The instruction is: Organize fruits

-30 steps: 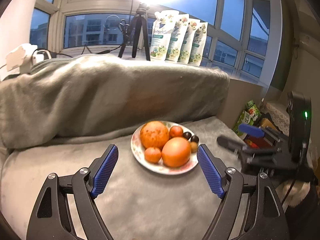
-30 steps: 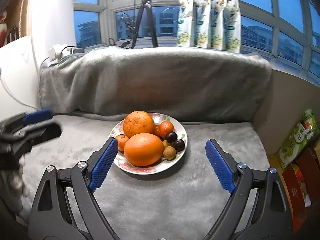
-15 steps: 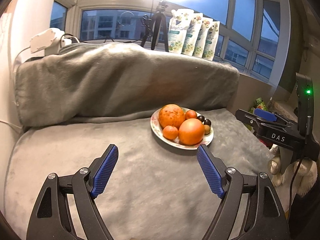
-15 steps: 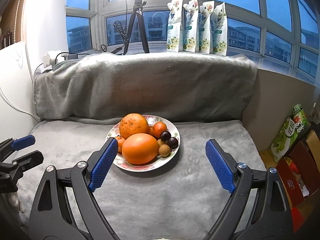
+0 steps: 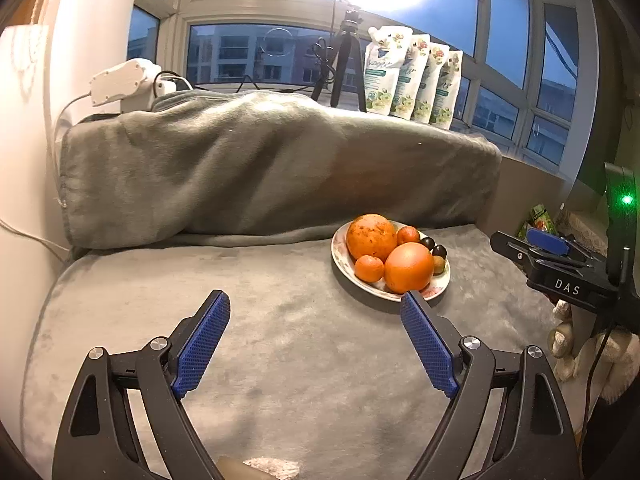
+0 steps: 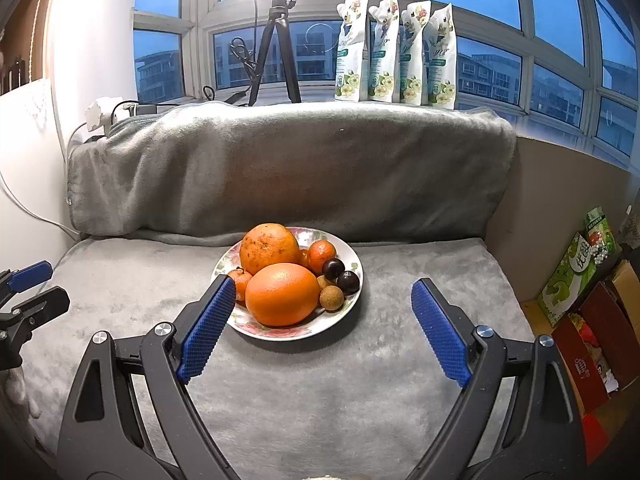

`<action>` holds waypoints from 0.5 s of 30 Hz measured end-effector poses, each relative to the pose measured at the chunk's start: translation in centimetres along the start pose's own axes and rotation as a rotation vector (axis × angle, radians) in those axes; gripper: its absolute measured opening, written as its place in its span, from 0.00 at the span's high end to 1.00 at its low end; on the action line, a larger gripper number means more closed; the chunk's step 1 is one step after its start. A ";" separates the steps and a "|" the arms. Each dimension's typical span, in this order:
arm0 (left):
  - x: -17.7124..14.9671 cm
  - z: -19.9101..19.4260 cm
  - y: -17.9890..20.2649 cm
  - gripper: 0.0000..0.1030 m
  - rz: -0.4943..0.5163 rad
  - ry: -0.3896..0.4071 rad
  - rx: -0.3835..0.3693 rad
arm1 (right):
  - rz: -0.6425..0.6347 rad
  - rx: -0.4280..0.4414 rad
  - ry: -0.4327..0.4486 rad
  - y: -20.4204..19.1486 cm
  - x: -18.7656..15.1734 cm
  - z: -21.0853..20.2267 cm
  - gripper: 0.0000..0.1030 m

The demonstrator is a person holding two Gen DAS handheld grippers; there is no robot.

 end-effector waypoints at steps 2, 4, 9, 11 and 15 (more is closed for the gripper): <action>0.0 -0.1 -0.1 0.15 -0.001 0.001 0.005 | 0.000 -0.002 0.001 0.0 0.0 0.0 0.11; 0.1 -0.1 -0.2 0.15 -0.002 0.000 0.011 | 0.002 0.000 0.001 0.1 -0.1 0.1 0.11; 0.2 -0.3 -0.4 0.09 -0.008 0.004 0.027 | 0.003 -0.002 -0.001 0.0 -0.1 -0.1 0.11; 0.1 -0.3 -0.5 0.07 -0.010 0.007 0.032 | 0.003 0.001 -0.002 -0.1 -0.2 -0.1 0.11; 0.1 -0.3 -0.6 0.06 -0.012 0.008 0.036 | -0.002 0.000 -0.003 -0.3 -0.3 -0.1 0.10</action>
Point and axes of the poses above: each gripper's, at about its wrist camera, not at the fingertips, and z roughly the way its jaws point, y to its right, x to its top, the point moved 6 cm from there along z, roughly the way its jaws point, and after that the axes turned 1 degree about -y, right-handed, at the moved point
